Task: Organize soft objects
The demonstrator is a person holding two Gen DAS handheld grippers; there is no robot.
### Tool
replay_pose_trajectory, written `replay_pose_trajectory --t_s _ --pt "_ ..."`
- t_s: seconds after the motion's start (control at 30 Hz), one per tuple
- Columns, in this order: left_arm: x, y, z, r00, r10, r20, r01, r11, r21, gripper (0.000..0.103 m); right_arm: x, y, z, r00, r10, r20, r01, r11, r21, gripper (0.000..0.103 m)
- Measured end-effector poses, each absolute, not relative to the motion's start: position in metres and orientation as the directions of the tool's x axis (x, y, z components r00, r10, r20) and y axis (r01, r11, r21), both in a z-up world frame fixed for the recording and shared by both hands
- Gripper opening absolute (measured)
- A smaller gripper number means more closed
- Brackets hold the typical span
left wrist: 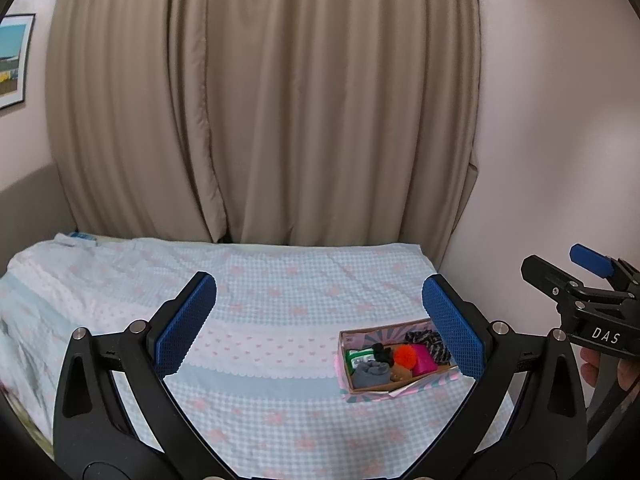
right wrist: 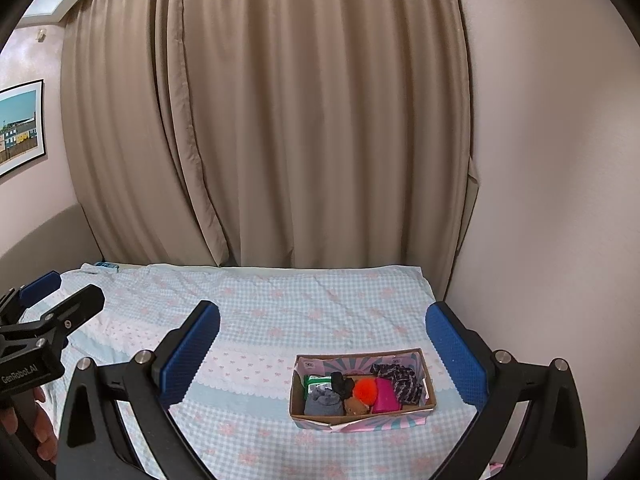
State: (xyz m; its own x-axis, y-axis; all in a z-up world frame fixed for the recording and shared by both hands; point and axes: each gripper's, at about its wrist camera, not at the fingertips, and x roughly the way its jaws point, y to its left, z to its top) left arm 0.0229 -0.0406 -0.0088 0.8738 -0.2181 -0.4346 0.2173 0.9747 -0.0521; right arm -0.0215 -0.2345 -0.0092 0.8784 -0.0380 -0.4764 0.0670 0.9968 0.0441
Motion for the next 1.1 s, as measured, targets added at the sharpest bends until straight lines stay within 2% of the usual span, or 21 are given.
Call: replay_pose_trajectory --t_s 1.1 --pt "0.01 -0.058 -0.004 0.891 -0.225 -0.395 0.229 0.973 -0.036 0.103 -0.029 -0.25 -0.013 0.884 -0.09 -0.459 0.119 0.992 0.036 0.103"
